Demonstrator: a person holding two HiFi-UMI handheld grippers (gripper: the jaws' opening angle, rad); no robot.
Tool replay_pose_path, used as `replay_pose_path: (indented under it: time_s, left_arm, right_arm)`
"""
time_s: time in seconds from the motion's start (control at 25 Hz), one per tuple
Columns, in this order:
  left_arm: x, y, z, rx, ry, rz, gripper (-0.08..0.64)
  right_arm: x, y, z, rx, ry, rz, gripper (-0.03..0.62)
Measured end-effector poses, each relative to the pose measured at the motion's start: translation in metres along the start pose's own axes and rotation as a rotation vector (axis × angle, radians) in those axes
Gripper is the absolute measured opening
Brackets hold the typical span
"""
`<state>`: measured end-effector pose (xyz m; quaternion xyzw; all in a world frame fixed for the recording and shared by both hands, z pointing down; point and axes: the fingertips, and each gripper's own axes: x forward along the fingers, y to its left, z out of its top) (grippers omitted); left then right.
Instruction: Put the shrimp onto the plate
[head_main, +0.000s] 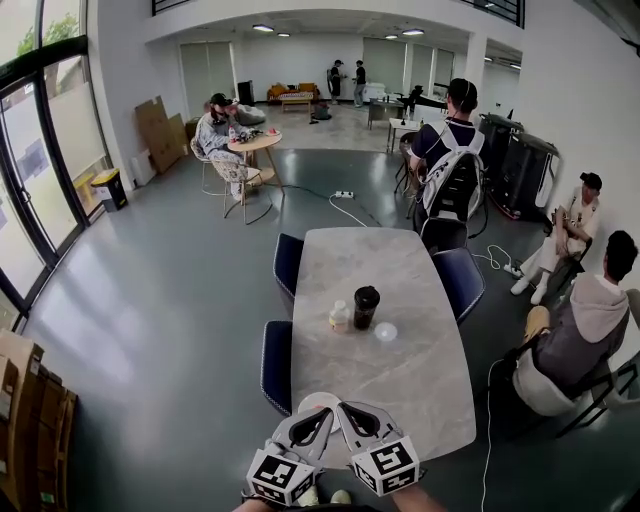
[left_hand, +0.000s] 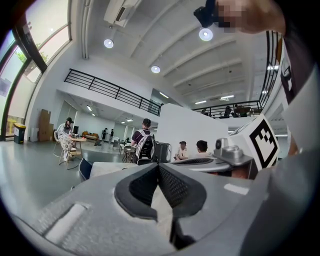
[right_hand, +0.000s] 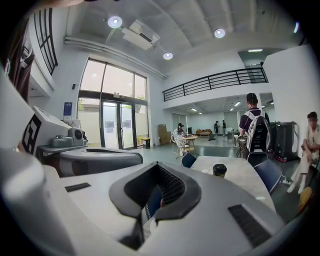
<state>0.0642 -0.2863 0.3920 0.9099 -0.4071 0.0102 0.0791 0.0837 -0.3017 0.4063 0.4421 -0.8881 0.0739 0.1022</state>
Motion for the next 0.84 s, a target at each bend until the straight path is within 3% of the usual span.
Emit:
replay_pose_path:
  time_s: [0.84]
  left_arm:
    - [-0.002,-0.009,0.008,0.005,-0.024,0.007,0.006]
  right_arm:
    - [-0.012,-0.002,0.008,0.005,-0.037,0.012,0.0]
